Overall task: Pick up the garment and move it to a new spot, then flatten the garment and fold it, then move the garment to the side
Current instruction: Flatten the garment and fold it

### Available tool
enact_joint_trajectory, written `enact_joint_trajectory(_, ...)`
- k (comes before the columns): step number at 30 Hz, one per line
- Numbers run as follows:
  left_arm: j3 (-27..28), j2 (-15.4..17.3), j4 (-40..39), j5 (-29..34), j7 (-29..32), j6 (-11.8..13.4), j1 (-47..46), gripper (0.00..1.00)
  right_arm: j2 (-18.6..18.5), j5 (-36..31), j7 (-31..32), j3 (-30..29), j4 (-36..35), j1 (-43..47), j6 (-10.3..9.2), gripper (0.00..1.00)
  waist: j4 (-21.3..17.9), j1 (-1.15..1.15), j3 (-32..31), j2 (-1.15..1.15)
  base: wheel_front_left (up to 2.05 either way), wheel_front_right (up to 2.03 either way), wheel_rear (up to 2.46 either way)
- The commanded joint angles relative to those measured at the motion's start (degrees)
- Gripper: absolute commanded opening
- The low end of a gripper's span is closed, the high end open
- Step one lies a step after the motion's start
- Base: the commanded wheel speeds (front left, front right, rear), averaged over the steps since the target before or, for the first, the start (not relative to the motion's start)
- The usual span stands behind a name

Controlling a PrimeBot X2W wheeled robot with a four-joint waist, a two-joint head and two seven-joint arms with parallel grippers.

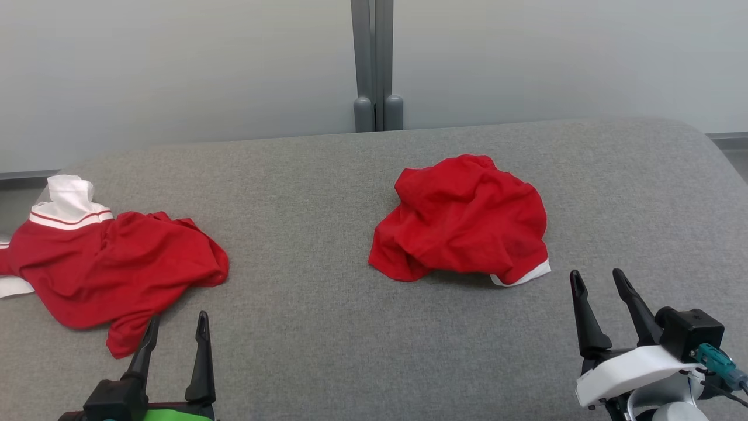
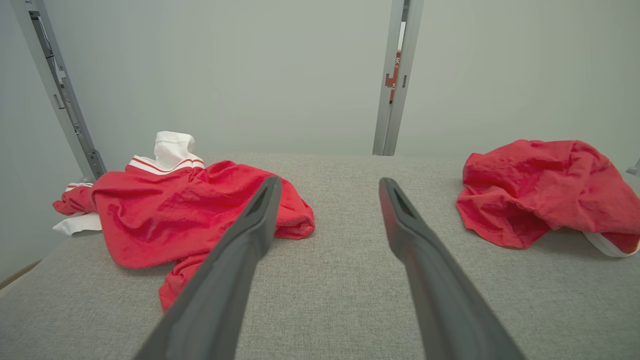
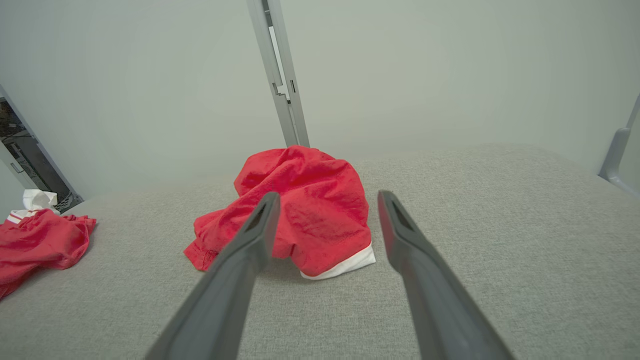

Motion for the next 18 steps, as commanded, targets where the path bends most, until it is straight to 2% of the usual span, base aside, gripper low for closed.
enact_joint_trajectory(1,0.1,0.5,0.0,0.1,0.0,0.2,-0.5,1.00,-0.2,-0.1,0.2,0.0,-0.1,0.5,-0.02,1.00,0.0,0.00,0.0,0.00,0.00,0.00,0.00)
enact_joint_trajectory(18,0.3,0.9,-0.4,-0.3,0.0,1.0,0.1,1.00,-0.1,-0.2,0.2,-0.2,0.1,0.8,-0.02,1.00,0.0,0.00,-0.2,0.00,0.00,0.00,0.00)
